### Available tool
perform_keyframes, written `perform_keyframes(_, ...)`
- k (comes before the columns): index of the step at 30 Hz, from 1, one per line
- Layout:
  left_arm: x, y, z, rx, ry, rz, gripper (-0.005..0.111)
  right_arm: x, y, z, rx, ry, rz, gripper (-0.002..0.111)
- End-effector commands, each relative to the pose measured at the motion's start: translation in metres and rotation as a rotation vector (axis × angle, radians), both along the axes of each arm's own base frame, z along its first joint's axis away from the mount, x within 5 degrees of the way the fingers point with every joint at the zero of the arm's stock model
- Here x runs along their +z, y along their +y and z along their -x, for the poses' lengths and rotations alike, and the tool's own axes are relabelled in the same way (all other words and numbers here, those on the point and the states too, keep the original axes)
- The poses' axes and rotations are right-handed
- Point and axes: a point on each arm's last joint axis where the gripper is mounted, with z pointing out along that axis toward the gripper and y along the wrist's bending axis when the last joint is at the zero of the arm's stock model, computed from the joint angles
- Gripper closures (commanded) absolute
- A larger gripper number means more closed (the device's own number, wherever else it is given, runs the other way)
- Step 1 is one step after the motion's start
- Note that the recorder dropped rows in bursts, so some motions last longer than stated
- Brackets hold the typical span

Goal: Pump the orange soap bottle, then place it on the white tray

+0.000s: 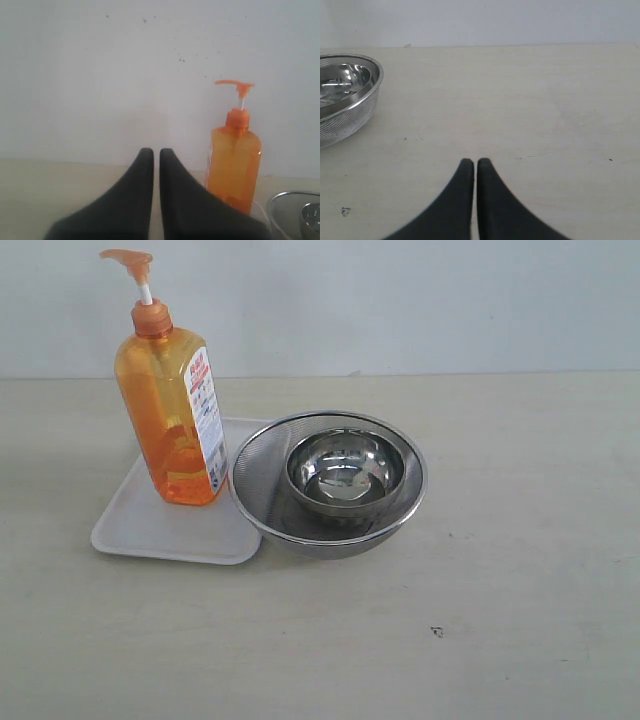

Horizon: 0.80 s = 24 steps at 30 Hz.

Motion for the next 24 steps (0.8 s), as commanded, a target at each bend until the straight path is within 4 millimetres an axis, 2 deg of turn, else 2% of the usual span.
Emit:
perform_keyframes(1,-0.012,0.001,-0.001,0.010,0.049,-0.022,0.102,0.001,0.000,0.000,-0.004,-0.014,0.004,0.108)
perform_keyframes(7,-0.027,0.004,-0.001,0.049,0.220,-0.125,0.102,0.001,0.000,0.000,-0.004,-0.014,0.004,0.108)
perform_keyframes(13,-0.038,0.003,0.001,0.031,0.347,-0.145,0.102,0.001,0.000,0.000,-0.004,-0.014,0.004,0.108)
perform_keyframes(24,-0.038,0.000,0.000,-0.005,0.340,-0.014,0.102,0.001,0.000,0.000,-0.003,-0.014,0.006,0.108)
